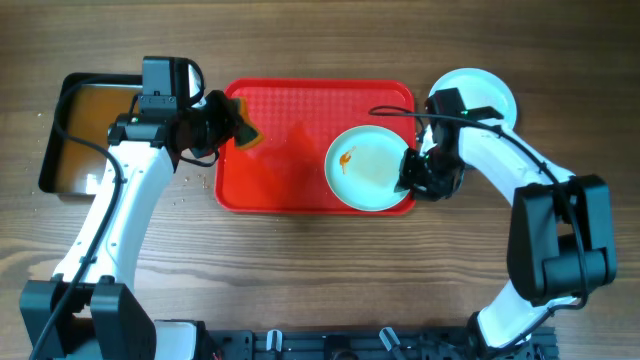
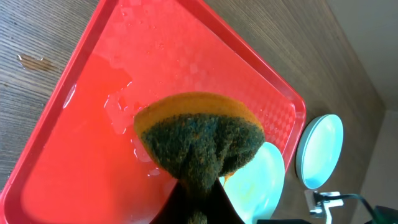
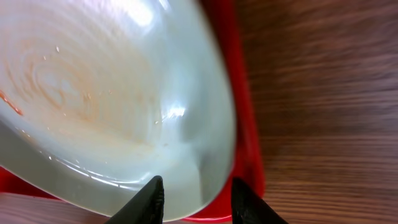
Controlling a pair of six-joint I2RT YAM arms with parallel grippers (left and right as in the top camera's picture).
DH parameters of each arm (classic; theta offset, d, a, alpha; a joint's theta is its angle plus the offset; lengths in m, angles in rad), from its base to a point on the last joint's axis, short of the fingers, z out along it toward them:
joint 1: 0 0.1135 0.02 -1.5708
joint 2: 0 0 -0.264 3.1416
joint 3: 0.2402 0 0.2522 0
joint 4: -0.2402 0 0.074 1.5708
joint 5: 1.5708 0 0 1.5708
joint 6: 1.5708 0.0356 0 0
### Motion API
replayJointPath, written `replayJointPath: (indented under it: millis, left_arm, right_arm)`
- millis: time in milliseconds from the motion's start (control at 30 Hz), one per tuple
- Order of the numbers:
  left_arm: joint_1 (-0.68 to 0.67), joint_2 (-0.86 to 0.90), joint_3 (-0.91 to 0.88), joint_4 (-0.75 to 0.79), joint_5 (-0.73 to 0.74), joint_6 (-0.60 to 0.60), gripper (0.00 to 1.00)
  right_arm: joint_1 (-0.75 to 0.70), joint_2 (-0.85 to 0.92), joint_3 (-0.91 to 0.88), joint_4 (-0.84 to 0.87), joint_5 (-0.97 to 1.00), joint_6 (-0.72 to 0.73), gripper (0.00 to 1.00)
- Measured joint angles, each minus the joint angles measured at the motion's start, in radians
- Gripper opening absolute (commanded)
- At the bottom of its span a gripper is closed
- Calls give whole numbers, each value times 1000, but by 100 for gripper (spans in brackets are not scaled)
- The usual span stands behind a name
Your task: Clean dirty plates on tray and stack at the side
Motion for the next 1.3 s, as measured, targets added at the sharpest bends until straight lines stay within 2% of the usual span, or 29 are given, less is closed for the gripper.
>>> replayJointPath:
  millis: [100, 167, 300, 367, 400, 467, 500, 533, 633, 767, 900, 1167, 1300]
  left_arm:
    - [0, 0, 0, 0, 0, 0, 4]
    - [0, 0, 0, 0, 0, 0, 4]
    - [0, 0, 0, -1, 0, 0, 4]
    - [-4, 0, 0, 0, 0, 0, 4]
    - [-11, 0, 0, 0, 0, 0, 4]
    - [-27, 0, 0, 0, 0, 0, 4]
    - [-34, 0, 0, 0, 0, 0, 4]
    - [-40, 0, 0, 0, 0, 0, 4]
    - [-58, 0, 0, 1, 0, 23, 4]
    - [-111, 27, 0, 4, 0, 75, 4]
    - [-170, 148, 0, 25, -3, 92, 4]
    - [-211, 358, 0, 126, 24, 56, 4]
    - [-286, 412, 0, 166, 36, 53, 4]
  right_arm:
    - [45, 0, -3, 23, -3, 19, 36]
    - [74, 0, -3, 45, 5, 42, 44]
    - [95, 2, -10, 214, 73, 52, 47]
    - [95, 26, 7, 230, 88, 52, 50]
    - [95, 44, 29, 229, 88, 52, 48]
    - [95, 86, 80, 235, 86, 51, 30]
    - [94, 108, 100, 242, 72, 47, 8]
    - [93, 119, 107, 249, 63, 40, 5]
    - [100, 145, 125, 253, 19, 10, 4]
    - [192, 178, 187, 252, 44, -27, 4]
    - [268, 181, 200, 253, 84, -27, 4]
    - [269, 182, 201, 253, 87, -27, 4]
    - [269, 183, 202, 252, 87, -27, 4]
